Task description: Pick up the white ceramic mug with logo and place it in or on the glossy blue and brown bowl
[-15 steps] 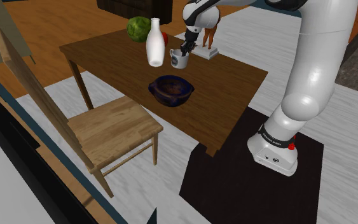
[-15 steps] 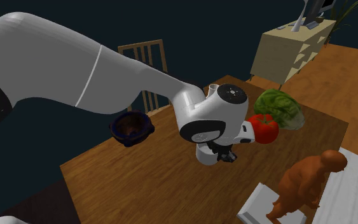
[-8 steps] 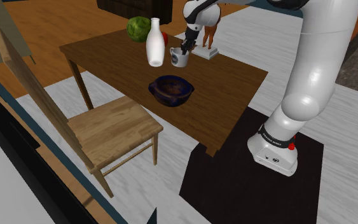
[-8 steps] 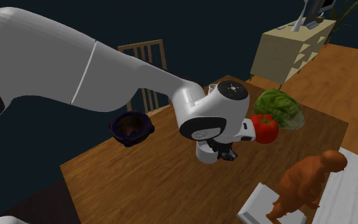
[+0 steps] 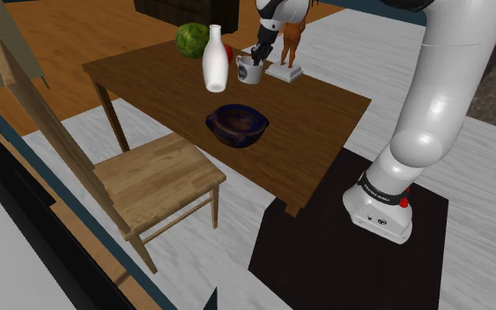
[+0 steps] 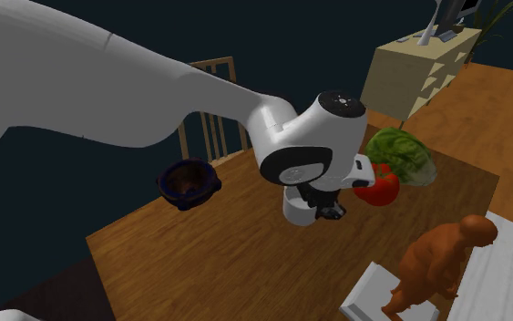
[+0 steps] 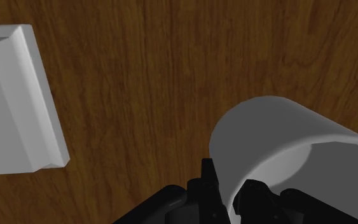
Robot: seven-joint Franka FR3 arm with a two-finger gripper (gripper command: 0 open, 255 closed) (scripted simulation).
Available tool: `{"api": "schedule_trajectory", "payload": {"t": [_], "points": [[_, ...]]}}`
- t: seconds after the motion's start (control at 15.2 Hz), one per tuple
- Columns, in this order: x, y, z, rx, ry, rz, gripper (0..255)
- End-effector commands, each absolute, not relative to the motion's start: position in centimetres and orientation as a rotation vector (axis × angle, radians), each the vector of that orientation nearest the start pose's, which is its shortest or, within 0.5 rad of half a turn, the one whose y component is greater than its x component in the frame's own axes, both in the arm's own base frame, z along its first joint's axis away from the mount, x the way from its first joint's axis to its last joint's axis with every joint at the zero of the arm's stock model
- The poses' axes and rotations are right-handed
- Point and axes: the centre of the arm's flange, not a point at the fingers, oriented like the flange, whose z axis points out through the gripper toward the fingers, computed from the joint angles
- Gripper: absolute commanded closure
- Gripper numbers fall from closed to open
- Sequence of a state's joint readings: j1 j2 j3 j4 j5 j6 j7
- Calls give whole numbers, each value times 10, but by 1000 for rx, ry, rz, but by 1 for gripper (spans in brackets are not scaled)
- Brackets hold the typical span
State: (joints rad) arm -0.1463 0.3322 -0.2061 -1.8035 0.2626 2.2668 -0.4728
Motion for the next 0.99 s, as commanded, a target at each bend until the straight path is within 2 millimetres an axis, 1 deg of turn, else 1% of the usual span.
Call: {"api": "schedule_trajectory", "payload": {"t": [0.0, 0.92], "points": [[616, -207, 389, -3050, 28, -287, 255], [616, -207, 463, -3050, 28, -287, 255]]}}
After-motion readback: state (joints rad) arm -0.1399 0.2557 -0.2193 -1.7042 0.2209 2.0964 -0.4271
